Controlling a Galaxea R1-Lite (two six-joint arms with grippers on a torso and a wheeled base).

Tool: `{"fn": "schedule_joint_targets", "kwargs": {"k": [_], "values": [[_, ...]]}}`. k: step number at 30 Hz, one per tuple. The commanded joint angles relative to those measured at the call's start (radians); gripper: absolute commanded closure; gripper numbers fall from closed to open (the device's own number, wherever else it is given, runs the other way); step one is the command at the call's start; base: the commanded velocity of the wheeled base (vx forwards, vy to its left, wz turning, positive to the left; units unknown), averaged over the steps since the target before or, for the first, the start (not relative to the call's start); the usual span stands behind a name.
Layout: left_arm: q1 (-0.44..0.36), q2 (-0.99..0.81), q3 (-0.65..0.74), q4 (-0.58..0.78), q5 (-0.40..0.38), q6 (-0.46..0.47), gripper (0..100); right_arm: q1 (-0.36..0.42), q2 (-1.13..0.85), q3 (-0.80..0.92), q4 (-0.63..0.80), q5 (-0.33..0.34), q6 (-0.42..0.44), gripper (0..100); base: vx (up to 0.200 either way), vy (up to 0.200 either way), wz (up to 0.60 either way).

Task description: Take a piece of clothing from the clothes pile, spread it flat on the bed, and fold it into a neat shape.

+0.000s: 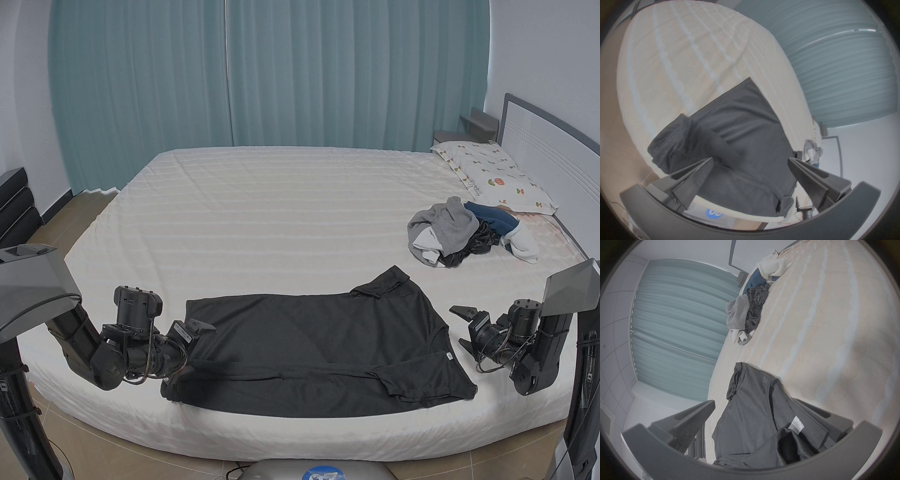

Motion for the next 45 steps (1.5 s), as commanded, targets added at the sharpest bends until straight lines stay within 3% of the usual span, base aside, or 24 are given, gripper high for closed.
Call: {"fn": "schedule_joint_targets", "kwargs": {"k": [1,26,35,41,45], "values": [[-0.051,-0.03,0.013,0.06,0.003,0.028,0,0.003,0.004,0.001,-0.01,0.0,-0.005,0,0.0,0.0,0.0],[-0.119,0.068,-0.044,0.166,0.102,0.084,0,0.016,0.017,0.001,-0.01,-0.009,-0.01,0,0.0,0.0,0.0],[-0.047,0.166,-0.206,0.166,0.191,0.099,0,0.016,0.018,-0.005,-0.009,-0.009,-0.01,0,0.0,0.0,0.0],[-0.007,0.16,-0.236,0.151,0.199,0.081,0,0.016,0.018,-0.003,-0.01,-0.009,-0.011,0,0.0,0.0,0.0],[0.033,0.159,-0.259,0.1,0.198,-0.005,0,0.016,0.018,-0.002,-0.01,-0.009,-0.01,0,0.0,0.0,0.0]]}}
